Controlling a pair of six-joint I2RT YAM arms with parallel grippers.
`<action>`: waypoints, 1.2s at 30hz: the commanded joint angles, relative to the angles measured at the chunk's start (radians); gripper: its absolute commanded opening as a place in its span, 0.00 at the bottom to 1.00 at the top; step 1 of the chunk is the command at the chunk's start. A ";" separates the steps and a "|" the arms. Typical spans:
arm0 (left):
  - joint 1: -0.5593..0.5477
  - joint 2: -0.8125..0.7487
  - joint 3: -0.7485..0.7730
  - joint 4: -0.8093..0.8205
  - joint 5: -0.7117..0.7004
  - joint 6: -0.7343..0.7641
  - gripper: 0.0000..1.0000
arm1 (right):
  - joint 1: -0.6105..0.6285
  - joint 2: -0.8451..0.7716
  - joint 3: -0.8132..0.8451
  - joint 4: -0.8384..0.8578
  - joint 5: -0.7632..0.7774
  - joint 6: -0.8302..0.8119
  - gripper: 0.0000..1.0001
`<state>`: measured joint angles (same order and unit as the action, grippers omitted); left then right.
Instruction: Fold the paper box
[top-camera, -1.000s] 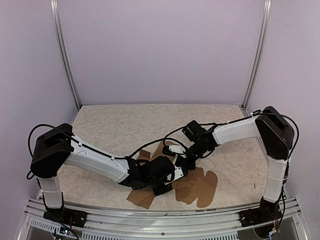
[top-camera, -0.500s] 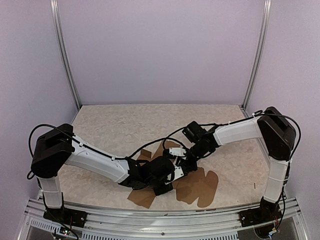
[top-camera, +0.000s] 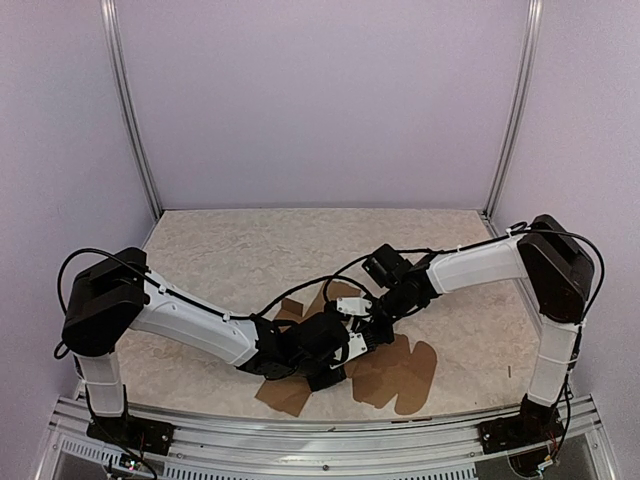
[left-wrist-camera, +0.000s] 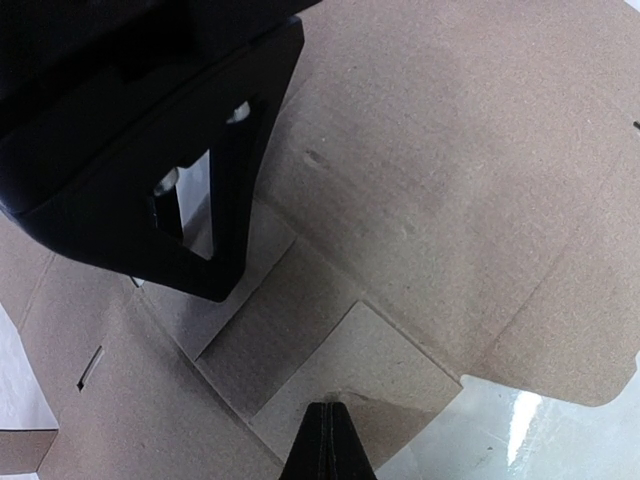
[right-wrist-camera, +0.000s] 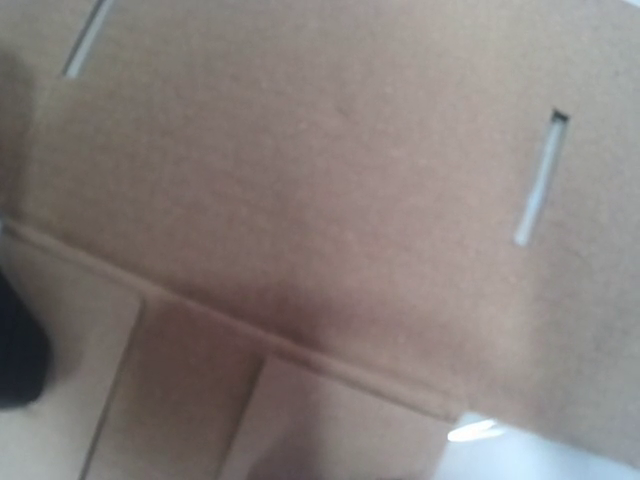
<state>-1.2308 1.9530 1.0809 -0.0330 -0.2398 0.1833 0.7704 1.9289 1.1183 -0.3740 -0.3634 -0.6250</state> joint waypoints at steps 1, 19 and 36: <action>0.010 0.051 -0.038 -0.064 -0.002 -0.007 0.00 | -0.013 0.142 -0.093 -0.192 0.274 -0.003 0.27; -0.023 -0.386 0.045 -0.160 -0.356 -0.209 0.69 | -0.146 -0.214 0.318 -0.549 -0.022 -0.020 0.42; 0.098 -0.628 -0.191 -0.582 -0.320 -1.139 0.99 | -0.317 -0.316 0.220 -0.232 0.443 0.323 1.00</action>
<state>-1.1259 1.3632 0.9939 -0.5957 -0.5621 -0.8089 0.4400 1.4639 1.2797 -0.4652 0.0223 -0.3412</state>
